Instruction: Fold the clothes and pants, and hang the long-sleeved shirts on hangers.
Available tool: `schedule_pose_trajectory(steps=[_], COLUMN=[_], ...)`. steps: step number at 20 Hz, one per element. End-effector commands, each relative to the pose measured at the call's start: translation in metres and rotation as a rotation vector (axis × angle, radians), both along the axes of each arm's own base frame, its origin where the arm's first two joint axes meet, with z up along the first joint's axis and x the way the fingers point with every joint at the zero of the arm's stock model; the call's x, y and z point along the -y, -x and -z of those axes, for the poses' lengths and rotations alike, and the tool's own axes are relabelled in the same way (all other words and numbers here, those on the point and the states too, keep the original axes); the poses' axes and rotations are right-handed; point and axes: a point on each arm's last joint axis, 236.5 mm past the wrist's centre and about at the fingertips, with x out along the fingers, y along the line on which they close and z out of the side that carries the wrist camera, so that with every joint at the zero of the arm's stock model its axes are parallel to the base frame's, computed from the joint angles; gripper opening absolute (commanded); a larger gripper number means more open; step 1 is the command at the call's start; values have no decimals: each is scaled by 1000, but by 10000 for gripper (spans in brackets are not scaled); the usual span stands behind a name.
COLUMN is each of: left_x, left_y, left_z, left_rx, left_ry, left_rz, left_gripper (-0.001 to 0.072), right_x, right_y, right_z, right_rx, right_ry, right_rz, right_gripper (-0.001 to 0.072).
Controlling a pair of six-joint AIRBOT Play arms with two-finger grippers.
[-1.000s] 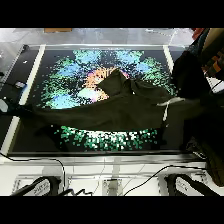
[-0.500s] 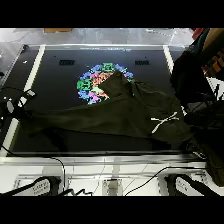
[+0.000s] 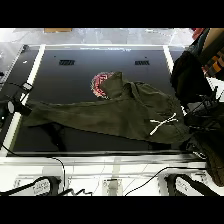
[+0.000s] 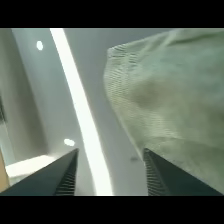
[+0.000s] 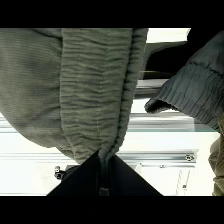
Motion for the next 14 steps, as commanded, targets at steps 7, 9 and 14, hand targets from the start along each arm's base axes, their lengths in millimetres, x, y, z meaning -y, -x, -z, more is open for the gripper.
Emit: schedule_pose_trajectory(steps=[7, 9, 14], left_x=[-27, -16, 8], left_y=[136, 138, 109], left_z=[57, 63, 78], left_rx=[3, 42, 90], left_ry=[819, 991, 1203], left_rz=[-782, -813, -781], left_gripper=[419, 475, 536], right_x=[3, 1, -7], right_y=[-12, -14, -17], right_z=[2, 2, 2], right_rx=[52, 61, 71], right_ry=[14, 6, -26], right_rz=[2, 2, 4], right_gripper=[36, 36, 36])
